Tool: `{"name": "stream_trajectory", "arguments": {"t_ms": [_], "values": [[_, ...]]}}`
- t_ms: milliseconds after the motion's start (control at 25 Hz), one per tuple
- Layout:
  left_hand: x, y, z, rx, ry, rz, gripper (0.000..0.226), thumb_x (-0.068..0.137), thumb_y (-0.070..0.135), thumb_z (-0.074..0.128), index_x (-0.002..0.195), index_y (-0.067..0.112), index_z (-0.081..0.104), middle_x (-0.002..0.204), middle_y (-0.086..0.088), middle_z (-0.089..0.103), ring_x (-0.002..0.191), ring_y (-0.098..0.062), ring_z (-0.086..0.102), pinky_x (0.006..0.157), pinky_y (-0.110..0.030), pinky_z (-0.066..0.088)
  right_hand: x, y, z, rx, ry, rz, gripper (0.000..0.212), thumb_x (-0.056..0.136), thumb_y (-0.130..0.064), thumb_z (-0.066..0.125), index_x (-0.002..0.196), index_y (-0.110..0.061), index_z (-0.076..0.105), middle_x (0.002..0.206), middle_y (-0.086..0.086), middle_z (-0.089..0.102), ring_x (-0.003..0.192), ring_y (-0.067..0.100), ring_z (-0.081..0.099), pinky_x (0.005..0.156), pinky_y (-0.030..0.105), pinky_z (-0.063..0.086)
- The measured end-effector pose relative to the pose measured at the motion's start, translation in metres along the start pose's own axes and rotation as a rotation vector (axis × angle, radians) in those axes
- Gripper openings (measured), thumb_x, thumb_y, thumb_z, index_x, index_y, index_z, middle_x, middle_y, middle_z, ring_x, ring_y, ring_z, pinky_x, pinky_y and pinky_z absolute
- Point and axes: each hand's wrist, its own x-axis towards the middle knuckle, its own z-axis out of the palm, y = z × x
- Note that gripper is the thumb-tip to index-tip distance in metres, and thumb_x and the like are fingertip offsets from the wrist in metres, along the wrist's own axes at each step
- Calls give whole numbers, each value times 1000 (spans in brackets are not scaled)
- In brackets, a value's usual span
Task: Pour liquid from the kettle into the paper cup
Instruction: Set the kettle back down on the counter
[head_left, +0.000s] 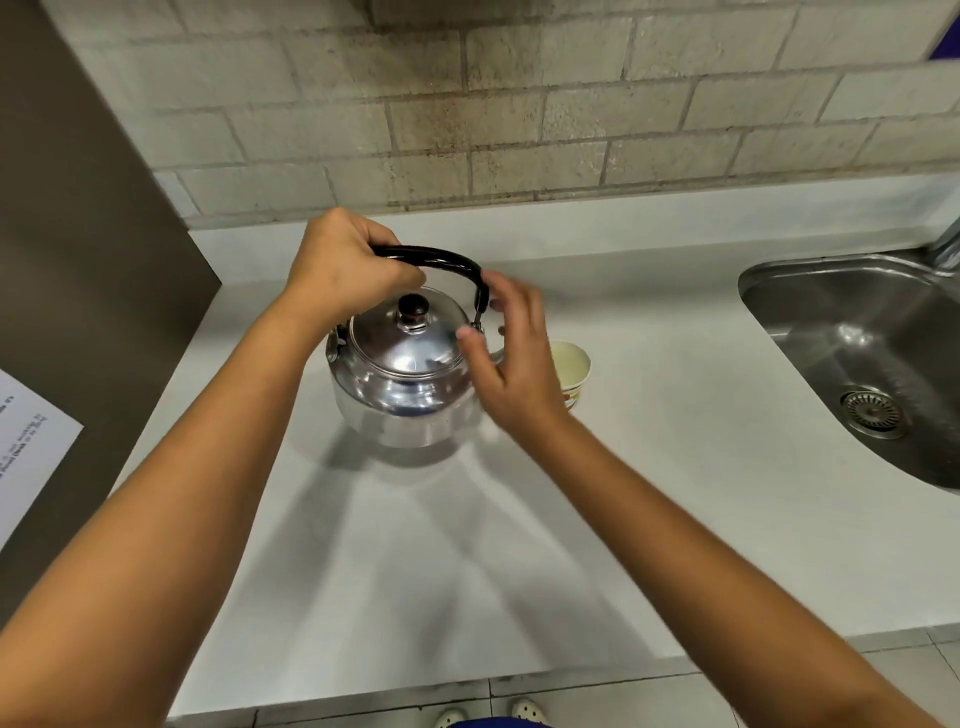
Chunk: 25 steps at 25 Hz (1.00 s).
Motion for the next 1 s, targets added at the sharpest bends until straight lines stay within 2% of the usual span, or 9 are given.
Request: {"name": "stream_trajectory", "arguments": {"t_ms": [120,200,320,640,1000], "values": [[-8,-16,-23,-89,27,15,12,55,19,75,48,22,65,46,1,52,48,-13,46,52,-24,37,34,-33,-2,-119,-162,-91,51,89,-28,50,134,-11,36,131,15,42,118,23,46,100,31,39],[-8,-19,-20,-114,28,-2,10,51,20,73,46,22,65,35,11,46,41,-7,42,49,-22,34,51,-35,-6,-169,-301,-143,45,89,-26,50,130,-10,42,125,13,49,111,19,50,95,28,40],[-9,-23,-14,-130,33,-24,11,50,19,73,44,22,65,30,13,44,39,-6,41,47,-20,34,61,-33,-6,-205,-484,-148,37,89,-18,50,126,-11,48,120,11,59,105,19,55,88,23,41],[-5,-44,-17,-172,11,-45,16,55,14,75,47,22,64,46,3,51,48,-11,47,50,-20,38,64,-34,12,-170,-486,-122,34,89,-11,49,123,-14,54,119,11,63,107,21,56,90,24,42],[5,-70,-8,-216,-35,-98,24,55,12,75,40,26,62,30,17,48,33,3,43,46,-17,36,64,-21,31,-186,-525,-89,34,89,-10,49,122,-15,55,117,12,64,106,24,57,93,33,46]]}}
